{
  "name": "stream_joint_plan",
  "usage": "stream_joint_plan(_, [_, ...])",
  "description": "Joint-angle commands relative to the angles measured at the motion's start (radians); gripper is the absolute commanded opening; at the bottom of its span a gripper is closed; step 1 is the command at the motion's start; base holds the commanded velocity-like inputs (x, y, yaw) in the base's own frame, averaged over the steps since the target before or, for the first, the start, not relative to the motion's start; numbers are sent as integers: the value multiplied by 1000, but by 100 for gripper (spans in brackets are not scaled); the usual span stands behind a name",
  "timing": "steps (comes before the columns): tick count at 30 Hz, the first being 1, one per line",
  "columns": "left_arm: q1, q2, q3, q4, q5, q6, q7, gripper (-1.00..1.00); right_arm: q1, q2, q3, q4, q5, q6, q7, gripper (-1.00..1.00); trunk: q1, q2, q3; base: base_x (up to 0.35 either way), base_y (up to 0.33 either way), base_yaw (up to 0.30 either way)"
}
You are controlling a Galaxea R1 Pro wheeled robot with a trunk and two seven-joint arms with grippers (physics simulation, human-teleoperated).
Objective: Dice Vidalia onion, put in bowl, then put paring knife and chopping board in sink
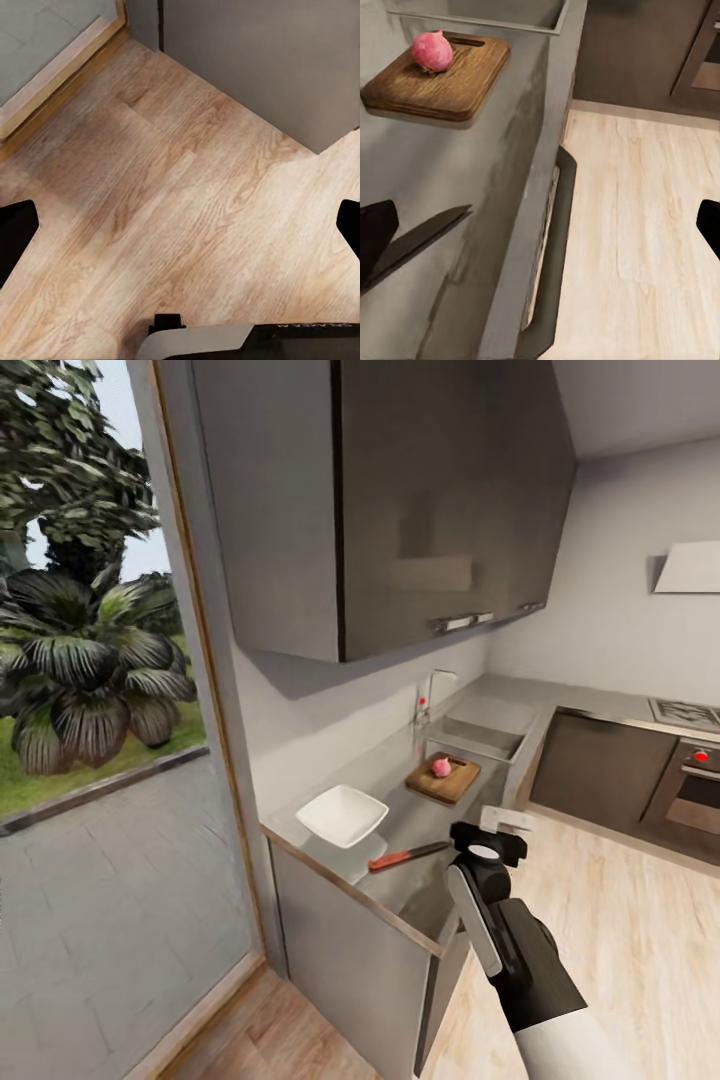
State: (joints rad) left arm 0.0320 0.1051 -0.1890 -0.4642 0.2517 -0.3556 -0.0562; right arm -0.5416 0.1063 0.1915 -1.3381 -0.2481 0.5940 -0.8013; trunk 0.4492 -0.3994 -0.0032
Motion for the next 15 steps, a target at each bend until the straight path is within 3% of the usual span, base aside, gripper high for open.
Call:
stream_joint_plan(1, [0,0,-6,0,10,-2,-2,100,0,-1,2,0,-8,3,-8,100,1,-1,0,211,226,0])
stream_joint_plan(6, [0,-5,-6,1,9,-2,-2,100,0,-2,3,1,-9,3,-8,100,1,-1,0,217,167,0])
stream_joint_plan(15, [0,-7,-6,1,9,-2,-4,100,0,-1,3,16,-11,4,-7,100,1,-1,0,212,20,0])
